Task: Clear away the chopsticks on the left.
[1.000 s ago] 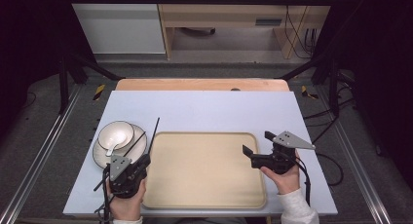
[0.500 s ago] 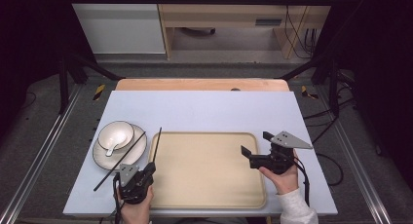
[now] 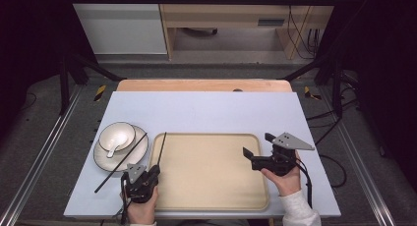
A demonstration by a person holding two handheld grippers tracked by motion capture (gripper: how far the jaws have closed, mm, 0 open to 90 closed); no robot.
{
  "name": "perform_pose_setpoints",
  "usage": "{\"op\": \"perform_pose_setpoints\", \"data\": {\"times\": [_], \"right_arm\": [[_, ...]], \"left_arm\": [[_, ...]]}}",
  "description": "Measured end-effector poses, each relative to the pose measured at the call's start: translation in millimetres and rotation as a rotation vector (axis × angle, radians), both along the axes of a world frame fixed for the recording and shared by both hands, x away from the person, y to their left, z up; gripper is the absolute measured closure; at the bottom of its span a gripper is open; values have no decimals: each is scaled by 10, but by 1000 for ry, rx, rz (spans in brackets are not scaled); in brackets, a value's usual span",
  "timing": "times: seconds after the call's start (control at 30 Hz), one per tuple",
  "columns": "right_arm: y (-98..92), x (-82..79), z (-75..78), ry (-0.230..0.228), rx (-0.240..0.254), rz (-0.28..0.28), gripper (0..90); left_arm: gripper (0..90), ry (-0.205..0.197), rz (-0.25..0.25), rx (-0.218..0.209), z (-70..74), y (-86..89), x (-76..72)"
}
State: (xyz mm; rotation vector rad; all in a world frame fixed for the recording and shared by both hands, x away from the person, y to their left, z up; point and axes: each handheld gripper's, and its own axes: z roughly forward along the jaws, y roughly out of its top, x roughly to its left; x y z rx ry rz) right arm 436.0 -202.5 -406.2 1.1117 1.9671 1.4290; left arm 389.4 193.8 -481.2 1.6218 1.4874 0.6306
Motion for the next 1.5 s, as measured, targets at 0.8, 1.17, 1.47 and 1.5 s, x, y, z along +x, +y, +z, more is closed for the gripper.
{"op": "perform_pose_setpoints", "data": {"times": [0.8,1.17,1.47,1.5], "right_arm": [[-10,-1,4,-4,2,-1,50],[-18,-2,7,-4,5,-3,49],[-25,-6,13,-1,9,-2,49],[-25,-9,17,2,15,-3,49]], "left_arm": [[781,31,-25,22,73,-10,60],[557,-105,-243,46,545,140,88],[363,-102,-339,34,751,298,155],[351,-95,-336,43,747,320,150]]}}
